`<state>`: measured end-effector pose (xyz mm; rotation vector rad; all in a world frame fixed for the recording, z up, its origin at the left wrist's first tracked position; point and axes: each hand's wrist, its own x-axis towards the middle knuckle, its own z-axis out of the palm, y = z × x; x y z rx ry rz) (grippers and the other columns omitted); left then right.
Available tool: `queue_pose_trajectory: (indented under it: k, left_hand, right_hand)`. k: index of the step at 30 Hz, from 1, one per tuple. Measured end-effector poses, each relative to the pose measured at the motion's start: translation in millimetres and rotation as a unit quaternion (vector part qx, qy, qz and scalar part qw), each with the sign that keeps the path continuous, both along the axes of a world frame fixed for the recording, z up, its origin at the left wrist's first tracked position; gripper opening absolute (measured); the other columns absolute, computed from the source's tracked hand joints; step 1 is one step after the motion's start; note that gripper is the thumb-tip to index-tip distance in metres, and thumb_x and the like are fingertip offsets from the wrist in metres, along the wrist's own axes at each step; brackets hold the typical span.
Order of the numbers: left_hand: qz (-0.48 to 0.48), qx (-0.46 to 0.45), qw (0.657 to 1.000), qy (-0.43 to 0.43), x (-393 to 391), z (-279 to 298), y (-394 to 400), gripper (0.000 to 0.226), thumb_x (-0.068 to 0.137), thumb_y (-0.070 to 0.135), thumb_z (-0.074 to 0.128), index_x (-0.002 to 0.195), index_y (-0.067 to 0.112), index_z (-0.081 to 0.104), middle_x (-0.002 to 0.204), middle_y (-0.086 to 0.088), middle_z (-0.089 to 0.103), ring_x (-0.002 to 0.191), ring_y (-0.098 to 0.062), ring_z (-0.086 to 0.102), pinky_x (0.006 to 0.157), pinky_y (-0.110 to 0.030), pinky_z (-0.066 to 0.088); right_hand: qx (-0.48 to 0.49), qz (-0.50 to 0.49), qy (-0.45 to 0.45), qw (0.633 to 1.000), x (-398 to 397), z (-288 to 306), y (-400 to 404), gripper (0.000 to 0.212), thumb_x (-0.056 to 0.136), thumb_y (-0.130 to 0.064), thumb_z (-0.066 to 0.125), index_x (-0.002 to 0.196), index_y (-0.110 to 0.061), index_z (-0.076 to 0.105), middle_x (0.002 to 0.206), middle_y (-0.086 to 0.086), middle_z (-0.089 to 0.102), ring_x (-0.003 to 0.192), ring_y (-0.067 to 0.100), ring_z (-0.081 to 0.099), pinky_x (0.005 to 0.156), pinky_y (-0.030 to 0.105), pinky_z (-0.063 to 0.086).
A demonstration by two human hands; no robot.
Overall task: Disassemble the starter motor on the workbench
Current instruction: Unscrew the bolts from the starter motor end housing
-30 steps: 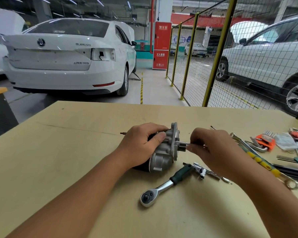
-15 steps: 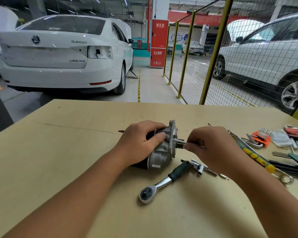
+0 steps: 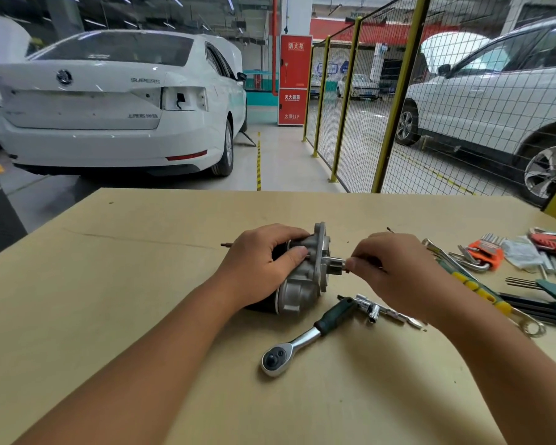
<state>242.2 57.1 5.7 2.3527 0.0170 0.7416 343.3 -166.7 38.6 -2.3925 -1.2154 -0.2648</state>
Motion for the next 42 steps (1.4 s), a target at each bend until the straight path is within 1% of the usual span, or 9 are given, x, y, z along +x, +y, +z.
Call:
queue_pose_trajectory:
  k: [6,10,13,21,27,32,35,38,42]
  left_hand:
    - [0.0,0.0,1.0,0.002,0,1,-1,0.037,0.093,0.046,0.059,0.124,0.031,0.072,0.116,0.019,0.072,0.11,-0.004,0.064,0.1,-0.04,0.053]
    - [-0.001,-0.008,1.0,0.005,-1,3,-2,0.036,0.095,0.043,0.058,0.124,0.028,0.073,0.116,0.017,0.073,0.11,-0.005,0.065,0.1,-0.04,0.053]
    - [0.001,-0.006,1.0,0.007,-1,2,-1,0.036,0.093,0.042,0.059,0.124,0.028,0.073,0.115,0.016,0.073,0.109,-0.006,0.065,0.099,-0.04,0.052]
    - [-0.005,-0.009,1.0,0.008,-1,1,0,0.039,0.092,0.043,0.06,0.125,0.027,0.073,0.116,0.016,0.072,0.111,-0.007,0.065,0.1,-0.041,0.052]
    - [-0.005,-0.001,1.0,0.008,-1,2,-1,0.039,0.09,0.043,0.062,0.125,0.028,0.072,0.116,0.017,0.072,0.111,-0.006,0.065,0.1,-0.04,0.052]
    - [-0.007,-0.01,1.0,0.006,-1,1,-1,0.039,0.091,0.044,0.06,0.125,0.028,0.072,0.116,0.017,0.072,0.111,-0.005,0.065,0.1,-0.04,0.052]
    - [-0.005,-0.013,1.0,0.005,0,0,0,0.038,0.093,0.044,0.058,0.125,0.028,0.073,0.117,0.018,0.072,0.112,-0.003,0.064,0.101,-0.039,0.052]
    - [-0.005,-0.012,1.0,0.006,0,2,0,0.038,0.093,0.043,0.058,0.125,0.028,0.072,0.117,0.017,0.072,0.112,-0.005,0.064,0.101,-0.039,0.052]
    - [-0.003,-0.004,1.0,0.008,-2,3,-1,0.04,0.091,0.043,0.059,0.126,0.027,0.073,0.117,0.015,0.073,0.112,-0.007,0.065,0.102,-0.038,0.051]
  right_hand:
    - [0.032,-0.005,-0.019,0.999,-5,2,1,0.007,0.085,-0.033,0.078,0.081,-0.028,0.075,0.074,-0.015,0.061,0.072,0.003,0.055,0.065,0.031,0.046]
    - [0.071,0.011,0.011,0.997,-5,-1,-1,0.008,0.087,-0.035,0.073,0.08,-0.031,0.074,0.067,-0.018,0.062,0.071,0.0,0.057,0.059,0.023,0.039]
    - [0.058,0.024,0.032,0.997,-2,-4,0,0.022,0.095,-0.035,0.063,0.08,-0.023,0.073,0.06,-0.008,0.058,0.07,0.002,0.054,0.053,0.018,0.03]
    - [0.001,0.046,0.004,0.999,2,6,-4,0.009,0.094,-0.021,0.069,0.091,-0.017,0.077,0.076,-0.015,0.059,0.072,-0.001,0.054,0.063,0.011,0.033]
    - [0.038,-0.004,-0.032,0.999,-3,4,-3,0.012,0.081,-0.031,0.082,0.076,-0.031,0.071,0.073,-0.019,0.059,0.072,0.005,0.057,0.069,0.037,0.051]
    - [0.071,-0.002,0.005,0.997,-5,0,-1,0.022,0.082,-0.031,0.081,0.076,-0.037,0.061,0.075,-0.015,0.059,0.068,0.0,0.053,0.058,0.02,0.035]
    - [0.099,0.011,0.025,0.995,-6,2,-2,0.005,0.088,-0.031,0.074,0.087,-0.035,0.071,0.081,-0.009,0.059,0.072,0.005,0.055,0.062,0.023,0.038]
    - [0.075,0.013,0.032,0.997,-1,6,-4,0.008,0.091,-0.02,0.071,0.089,-0.022,0.079,0.085,-0.005,0.059,0.078,0.006,0.057,0.068,0.027,0.042]
    - [0.033,0.011,0.002,0.999,-3,5,-2,0.005,0.09,-0.018,0.074,0.087,-0.017,0.078,0.087,-0.01,0.057,0.077,0.004,0.055,0.068,0.02,0.041]
